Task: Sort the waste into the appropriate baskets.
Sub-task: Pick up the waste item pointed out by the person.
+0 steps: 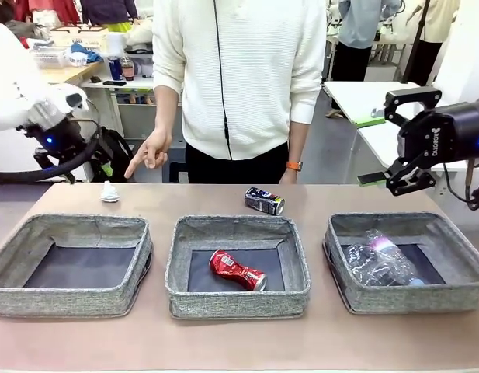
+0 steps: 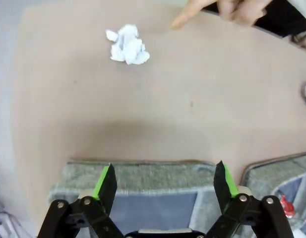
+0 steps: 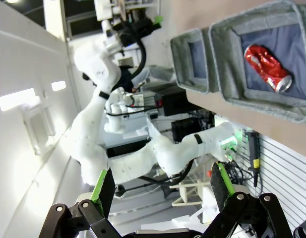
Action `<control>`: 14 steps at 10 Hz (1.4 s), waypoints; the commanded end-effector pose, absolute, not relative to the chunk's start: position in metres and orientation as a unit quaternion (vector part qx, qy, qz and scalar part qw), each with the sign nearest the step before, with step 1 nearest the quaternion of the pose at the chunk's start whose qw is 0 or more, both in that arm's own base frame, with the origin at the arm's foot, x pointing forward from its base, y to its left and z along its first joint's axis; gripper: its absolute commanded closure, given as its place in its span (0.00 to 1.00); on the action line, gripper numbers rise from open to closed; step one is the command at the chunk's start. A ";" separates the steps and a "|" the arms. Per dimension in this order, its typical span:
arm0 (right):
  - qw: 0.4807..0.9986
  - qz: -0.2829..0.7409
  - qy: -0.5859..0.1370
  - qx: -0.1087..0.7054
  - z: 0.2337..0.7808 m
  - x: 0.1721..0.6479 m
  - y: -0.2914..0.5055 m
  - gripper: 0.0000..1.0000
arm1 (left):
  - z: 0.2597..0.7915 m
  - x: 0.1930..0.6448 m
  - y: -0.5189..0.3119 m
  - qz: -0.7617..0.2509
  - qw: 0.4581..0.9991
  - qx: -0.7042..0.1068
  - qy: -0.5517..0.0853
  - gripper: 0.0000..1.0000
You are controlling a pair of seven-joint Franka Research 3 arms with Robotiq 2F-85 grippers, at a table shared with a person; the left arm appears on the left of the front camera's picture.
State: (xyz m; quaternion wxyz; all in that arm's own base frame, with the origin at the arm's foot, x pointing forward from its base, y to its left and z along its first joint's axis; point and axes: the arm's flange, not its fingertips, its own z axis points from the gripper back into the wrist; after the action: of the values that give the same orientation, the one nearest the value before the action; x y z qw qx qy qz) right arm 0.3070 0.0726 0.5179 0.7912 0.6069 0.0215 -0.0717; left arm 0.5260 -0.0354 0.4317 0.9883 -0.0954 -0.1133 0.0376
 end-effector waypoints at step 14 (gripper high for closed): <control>0.787 -0.079 0.026 0.611 0.523 0.307 0.074 0.00 | 0.322 0.642 -0.013 0.026 0.986 -0.071 -0.148 0.44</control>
State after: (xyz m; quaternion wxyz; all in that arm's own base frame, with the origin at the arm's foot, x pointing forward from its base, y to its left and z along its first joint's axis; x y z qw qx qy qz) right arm 0.3070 0.0725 0.5179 0.7913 0.6068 0.0214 -0.0718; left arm 0.6410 -0.0160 0.3268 0.9892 -0.0640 -0.1288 0.0289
